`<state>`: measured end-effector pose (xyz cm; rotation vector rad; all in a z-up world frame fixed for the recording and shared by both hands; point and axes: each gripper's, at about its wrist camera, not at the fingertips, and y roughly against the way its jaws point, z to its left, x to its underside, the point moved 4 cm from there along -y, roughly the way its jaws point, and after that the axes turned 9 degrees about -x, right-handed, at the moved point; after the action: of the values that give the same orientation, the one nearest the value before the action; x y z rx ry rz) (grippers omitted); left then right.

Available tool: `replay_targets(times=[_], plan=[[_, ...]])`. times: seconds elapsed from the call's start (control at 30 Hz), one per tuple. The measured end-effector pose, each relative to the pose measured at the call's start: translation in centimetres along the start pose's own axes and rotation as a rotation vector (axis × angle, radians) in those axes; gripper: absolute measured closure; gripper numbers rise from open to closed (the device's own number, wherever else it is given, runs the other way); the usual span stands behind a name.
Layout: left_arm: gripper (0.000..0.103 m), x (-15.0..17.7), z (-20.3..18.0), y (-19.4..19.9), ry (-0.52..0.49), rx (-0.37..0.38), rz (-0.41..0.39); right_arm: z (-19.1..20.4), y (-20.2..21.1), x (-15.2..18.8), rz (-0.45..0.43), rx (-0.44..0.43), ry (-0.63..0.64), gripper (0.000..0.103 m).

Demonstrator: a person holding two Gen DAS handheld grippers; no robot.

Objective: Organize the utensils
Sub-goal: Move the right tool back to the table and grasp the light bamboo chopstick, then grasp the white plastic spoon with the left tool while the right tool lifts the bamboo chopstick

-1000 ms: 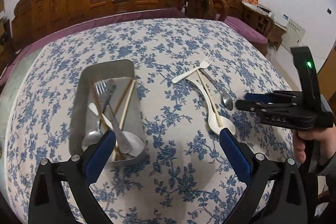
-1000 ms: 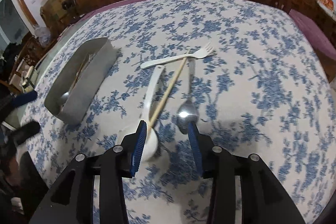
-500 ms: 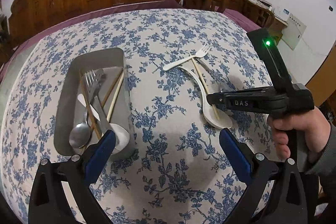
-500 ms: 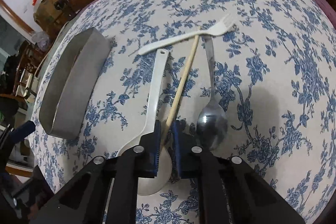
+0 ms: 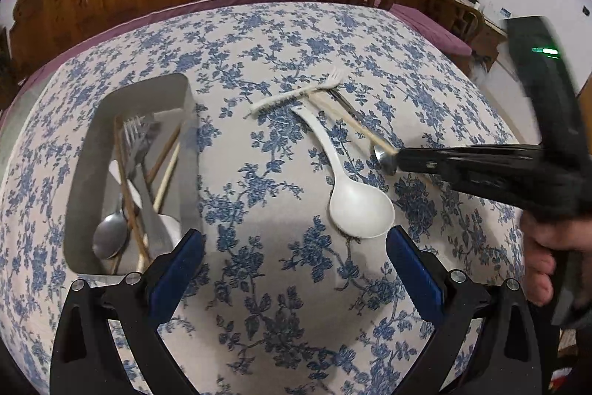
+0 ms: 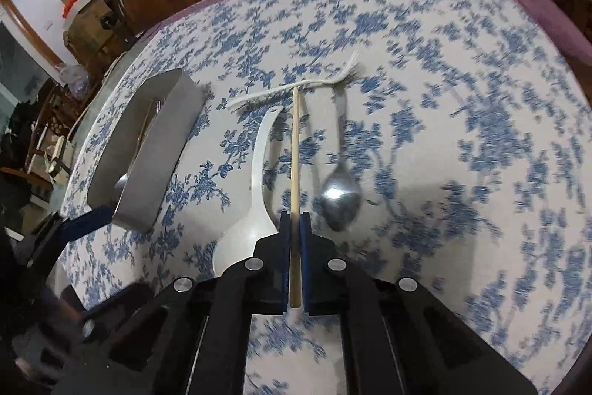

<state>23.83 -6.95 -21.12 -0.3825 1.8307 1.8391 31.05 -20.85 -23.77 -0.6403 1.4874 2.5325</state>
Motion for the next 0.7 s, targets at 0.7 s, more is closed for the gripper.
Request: replay_targets(times=[0.7], plan=[[0.008,-1.8,-3.6,-7.0,0.009,-0.062,0.106,-4.2,4.8,5.4,-0.04,0.044,-0.022,0.097]])
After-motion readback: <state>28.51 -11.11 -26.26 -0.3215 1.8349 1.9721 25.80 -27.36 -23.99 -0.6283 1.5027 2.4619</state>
